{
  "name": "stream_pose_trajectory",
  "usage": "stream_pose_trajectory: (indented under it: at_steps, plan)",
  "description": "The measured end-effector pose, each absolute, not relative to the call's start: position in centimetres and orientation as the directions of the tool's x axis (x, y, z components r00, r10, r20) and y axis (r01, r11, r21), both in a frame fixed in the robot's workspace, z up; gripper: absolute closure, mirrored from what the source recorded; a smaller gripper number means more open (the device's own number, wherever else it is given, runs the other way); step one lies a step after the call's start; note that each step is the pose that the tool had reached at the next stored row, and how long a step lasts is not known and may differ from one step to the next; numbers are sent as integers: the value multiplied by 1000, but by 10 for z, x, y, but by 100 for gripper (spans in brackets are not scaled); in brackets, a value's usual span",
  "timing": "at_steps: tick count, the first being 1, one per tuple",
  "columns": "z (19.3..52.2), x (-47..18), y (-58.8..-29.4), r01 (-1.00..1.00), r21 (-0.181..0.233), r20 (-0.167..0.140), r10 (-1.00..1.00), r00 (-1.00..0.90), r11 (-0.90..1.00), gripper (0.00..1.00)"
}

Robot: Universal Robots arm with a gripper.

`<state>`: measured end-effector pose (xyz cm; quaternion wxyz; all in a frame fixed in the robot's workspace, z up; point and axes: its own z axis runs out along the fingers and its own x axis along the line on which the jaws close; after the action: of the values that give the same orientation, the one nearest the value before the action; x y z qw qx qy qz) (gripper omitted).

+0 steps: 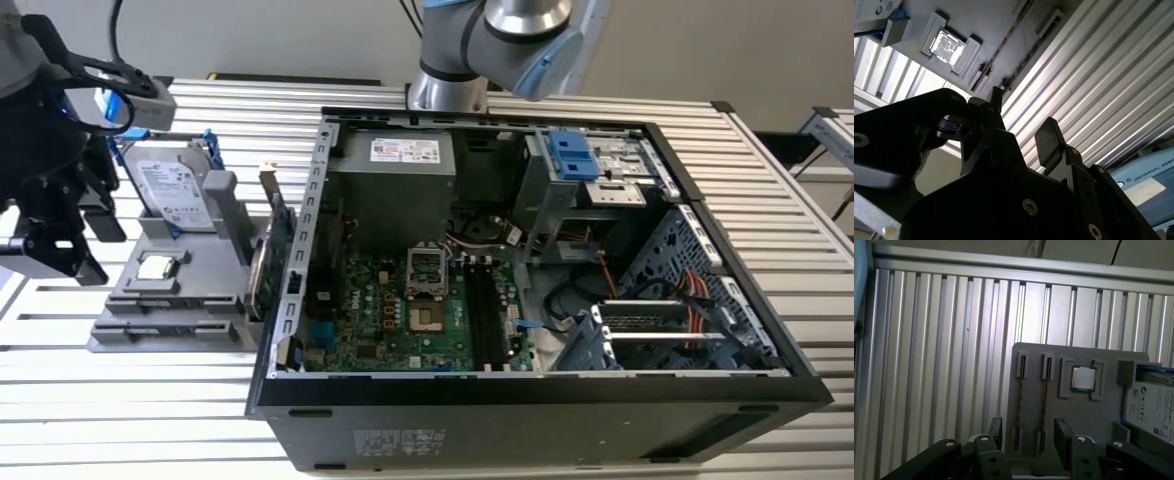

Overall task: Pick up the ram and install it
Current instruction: 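Pick up the ram and move it above insertion slot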

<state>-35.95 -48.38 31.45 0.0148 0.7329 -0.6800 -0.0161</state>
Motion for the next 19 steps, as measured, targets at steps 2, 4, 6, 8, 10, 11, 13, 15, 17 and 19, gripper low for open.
stream_pose_trajectory:
  at_steps: [2, 4, 6, 8, 10, 11, 13, 15, 17, 19]
  plan:
    - [313, -359, -484, -996, 44, -3, -997, 75, -75, 0]
    - [312, -359, -484, -996, 44, -3, -997, 75, -75, 0]
    - [310, -359, -484, -996, 44, -3, -997, 75, -75, 0]
    - [309, -358, -484, -996, 44, -3, -997, 75, -75, 0]
    - [308, -357, -484, -996, 44, -3, -997, 75, -75, 0]
    - [307, -357, -484, -996, 44, -3, -997, 75, -75, 0]
    - [306, -356, -484, -996, 43, -3, -997, 75, -75, 0]
    - [304, -356, -484, -996, 43, -3, -997, 75, -75, 0]
    - [301, -355, -483, -996, 44, -3, -997, 75, -75, 0]
    - [300, -354, -483, -996, 43, -3, -997, 75, -75, 0]
